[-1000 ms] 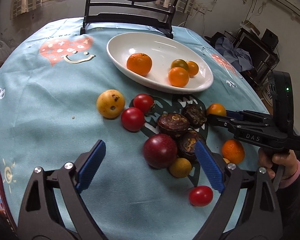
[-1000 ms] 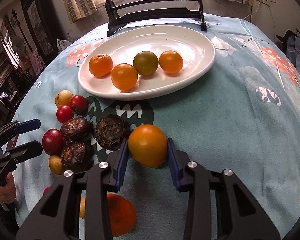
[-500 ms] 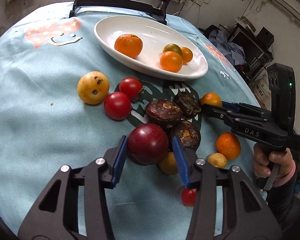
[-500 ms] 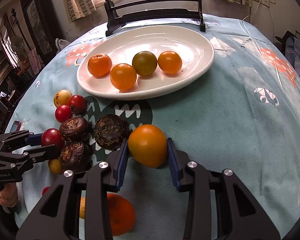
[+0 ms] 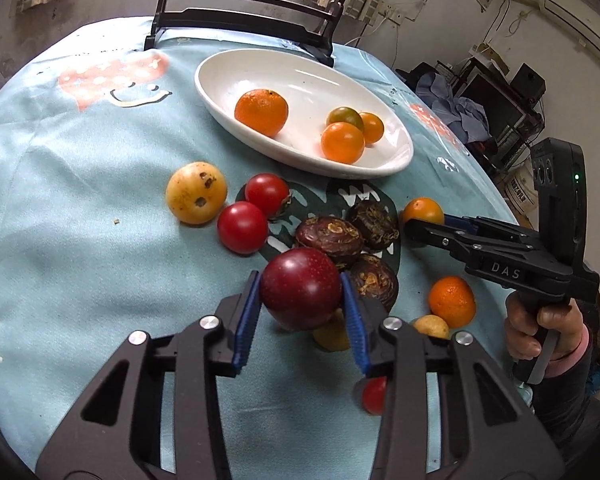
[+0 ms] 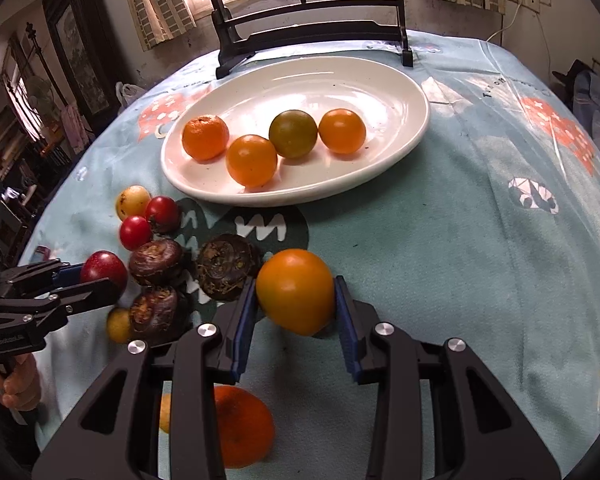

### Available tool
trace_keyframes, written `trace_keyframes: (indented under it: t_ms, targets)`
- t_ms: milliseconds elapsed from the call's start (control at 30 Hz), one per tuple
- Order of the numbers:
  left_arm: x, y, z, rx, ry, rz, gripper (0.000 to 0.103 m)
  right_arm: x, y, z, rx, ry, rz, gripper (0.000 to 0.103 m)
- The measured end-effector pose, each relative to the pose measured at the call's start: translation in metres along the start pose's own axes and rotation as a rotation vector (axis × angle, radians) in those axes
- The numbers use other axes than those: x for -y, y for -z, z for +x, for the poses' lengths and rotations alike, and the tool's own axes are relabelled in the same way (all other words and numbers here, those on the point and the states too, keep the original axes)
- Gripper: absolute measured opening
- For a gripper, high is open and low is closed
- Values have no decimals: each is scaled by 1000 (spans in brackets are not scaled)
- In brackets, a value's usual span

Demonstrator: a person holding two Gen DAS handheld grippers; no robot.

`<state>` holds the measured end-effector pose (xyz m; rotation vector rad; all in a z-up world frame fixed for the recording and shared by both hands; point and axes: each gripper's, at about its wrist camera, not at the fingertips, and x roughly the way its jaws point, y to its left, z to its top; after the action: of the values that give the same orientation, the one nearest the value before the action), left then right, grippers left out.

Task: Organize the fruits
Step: 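Place the orange and the plum on the white plate, opening both tools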

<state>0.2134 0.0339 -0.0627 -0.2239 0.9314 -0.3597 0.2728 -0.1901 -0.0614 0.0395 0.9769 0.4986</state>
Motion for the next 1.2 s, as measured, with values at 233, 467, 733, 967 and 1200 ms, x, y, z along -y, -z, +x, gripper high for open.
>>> trace_keyframes:
  t_ms: [233,467,733,967,1200]
  targets:
    - [12,-5,-12,81,-19,58,40,-1,-8,-24,139,-39,7,38]
    - [27,-57,-5,166,-23,50,40,14,-40,-23,269,-83,90,38]
    - [32,-103,44,128,-129,49,40,31,-64,8,225,-43,111,38]
    - [27,-107,60,99,-158,46,54,32,-71,19,199,-27,100,45]
    - [28,-94,22,190,-213,54,94,32,-63,-2,224,-61,116,45]
